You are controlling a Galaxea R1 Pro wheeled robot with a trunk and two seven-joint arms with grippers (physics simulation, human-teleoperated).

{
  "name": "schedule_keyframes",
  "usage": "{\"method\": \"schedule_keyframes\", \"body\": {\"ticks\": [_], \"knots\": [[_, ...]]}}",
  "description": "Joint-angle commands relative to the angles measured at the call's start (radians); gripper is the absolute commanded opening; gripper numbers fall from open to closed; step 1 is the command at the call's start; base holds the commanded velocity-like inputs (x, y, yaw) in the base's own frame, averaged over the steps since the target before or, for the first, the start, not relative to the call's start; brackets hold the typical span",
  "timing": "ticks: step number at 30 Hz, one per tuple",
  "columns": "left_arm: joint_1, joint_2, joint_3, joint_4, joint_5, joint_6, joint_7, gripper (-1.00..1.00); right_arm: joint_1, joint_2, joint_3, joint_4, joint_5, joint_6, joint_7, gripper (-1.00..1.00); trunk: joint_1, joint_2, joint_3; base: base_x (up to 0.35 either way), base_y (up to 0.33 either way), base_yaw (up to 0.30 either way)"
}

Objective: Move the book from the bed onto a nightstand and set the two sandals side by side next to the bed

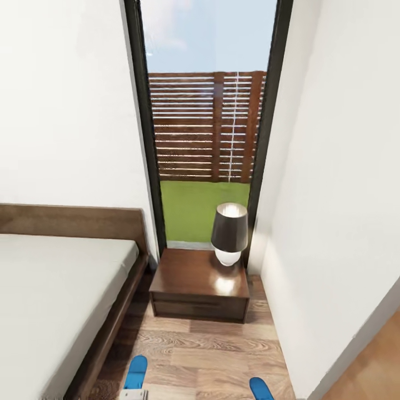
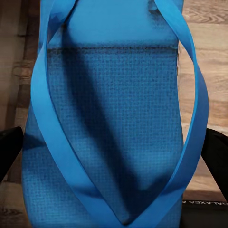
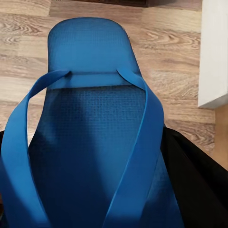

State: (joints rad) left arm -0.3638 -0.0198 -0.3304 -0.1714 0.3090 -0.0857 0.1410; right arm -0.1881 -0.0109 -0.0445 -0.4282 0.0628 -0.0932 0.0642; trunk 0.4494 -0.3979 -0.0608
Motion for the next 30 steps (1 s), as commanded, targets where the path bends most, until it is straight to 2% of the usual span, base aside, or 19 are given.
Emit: {"method": "schedule_keyframes", "body": {"ticks": [1, 16, 30], "knots": [[-0.002, 0.0, -0.009, 0.001, 0.009, -0.004, 0.005, -1.0, -0.001, 0.0, -0.005, 0.0, 0.006, -0.003, 0.005, -1.0, 0.001, -0.002, -0.002, 0.059, -0.096, 0.276], [-0.001, 0.002, -0.01, 0.001, 0.009, -0.01, 0.005, -1.0, -0.001, 0.0, -0.006, 0.0, 0.007, -0.003, 0.005, -1.0, 0.001, -0.002, -0.002, 0.069, -0.131, 0.268], [-0.001, 0.003, -0.01, 0.001, 0.009, -0.012, 0.005, -1.0, -0.001, 0.0, -0.005, 0.0, 0.007, -0.003, 0.005, -1.0, 0.001, -0.002, -0.002, 0.001, -0.132, 0.08]]}}
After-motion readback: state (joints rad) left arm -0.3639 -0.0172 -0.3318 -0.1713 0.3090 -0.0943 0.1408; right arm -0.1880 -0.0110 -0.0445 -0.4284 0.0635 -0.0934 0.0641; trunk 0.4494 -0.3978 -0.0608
